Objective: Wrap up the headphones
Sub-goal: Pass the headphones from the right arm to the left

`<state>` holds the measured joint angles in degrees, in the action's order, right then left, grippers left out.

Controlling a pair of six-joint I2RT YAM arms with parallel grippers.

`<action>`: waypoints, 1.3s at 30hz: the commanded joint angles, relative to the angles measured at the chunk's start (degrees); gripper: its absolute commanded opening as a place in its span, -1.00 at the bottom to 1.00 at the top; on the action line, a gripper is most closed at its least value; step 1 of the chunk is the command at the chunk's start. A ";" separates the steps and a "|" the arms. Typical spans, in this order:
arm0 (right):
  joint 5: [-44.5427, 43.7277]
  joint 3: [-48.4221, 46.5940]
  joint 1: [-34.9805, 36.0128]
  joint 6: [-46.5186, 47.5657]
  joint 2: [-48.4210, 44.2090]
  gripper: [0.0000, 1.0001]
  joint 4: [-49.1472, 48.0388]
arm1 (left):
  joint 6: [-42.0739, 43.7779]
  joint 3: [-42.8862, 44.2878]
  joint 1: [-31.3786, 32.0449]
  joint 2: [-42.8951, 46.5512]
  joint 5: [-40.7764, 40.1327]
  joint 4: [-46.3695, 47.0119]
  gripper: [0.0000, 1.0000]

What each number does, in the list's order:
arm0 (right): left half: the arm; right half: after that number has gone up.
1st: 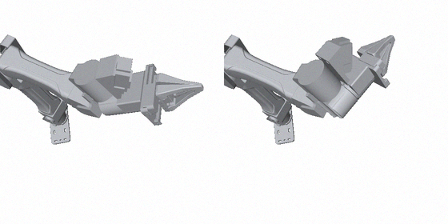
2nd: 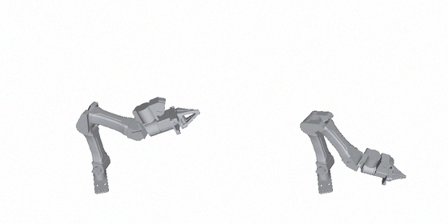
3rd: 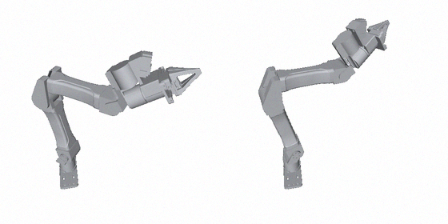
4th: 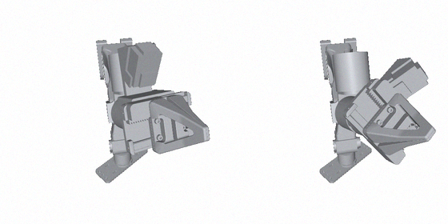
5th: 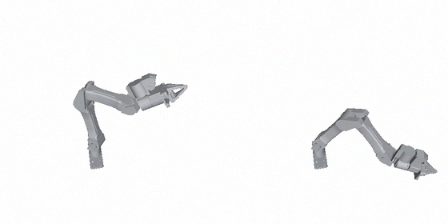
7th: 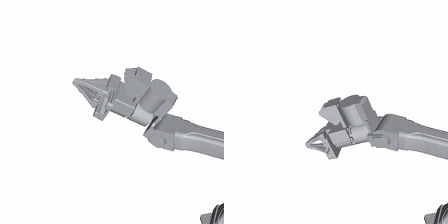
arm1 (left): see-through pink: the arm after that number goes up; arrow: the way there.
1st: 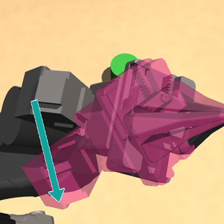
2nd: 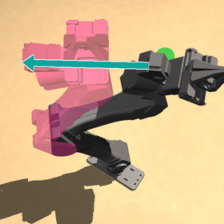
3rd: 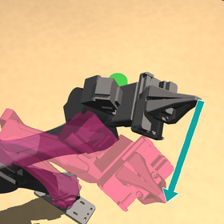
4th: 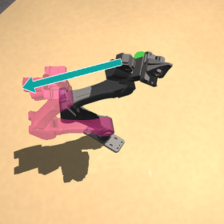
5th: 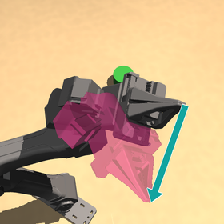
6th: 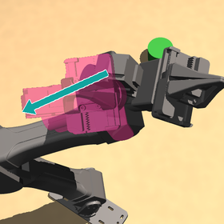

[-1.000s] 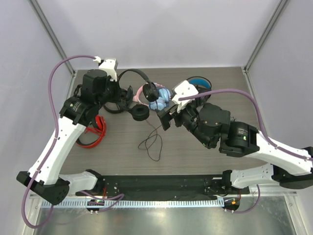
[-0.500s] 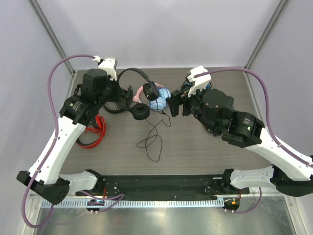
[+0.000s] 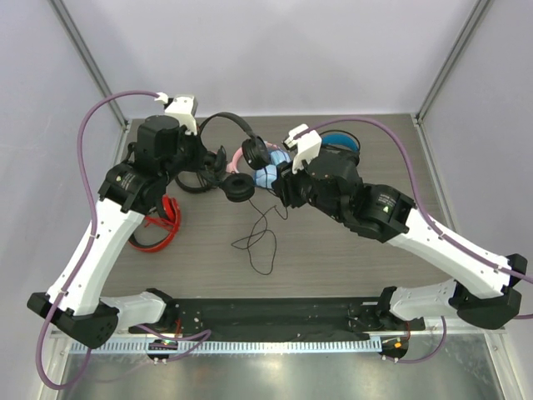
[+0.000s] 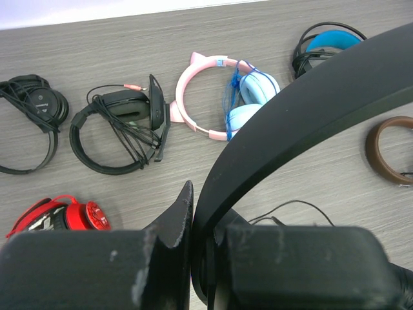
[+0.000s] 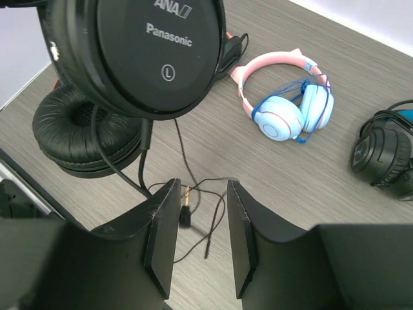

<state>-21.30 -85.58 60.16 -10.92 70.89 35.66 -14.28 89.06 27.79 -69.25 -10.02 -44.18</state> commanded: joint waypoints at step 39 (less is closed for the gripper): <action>6.97 4.46 -0.40 0.55 -4.89 -0.67 -8.76 | -0.57 2.26 0.07 0.35 2.29 2.61 -0.99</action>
<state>-13.82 -79.40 59.77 -10.66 67.13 30.48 -14.39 89.06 27.79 -69.28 -8.93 -44.21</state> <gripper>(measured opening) 0.180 0.064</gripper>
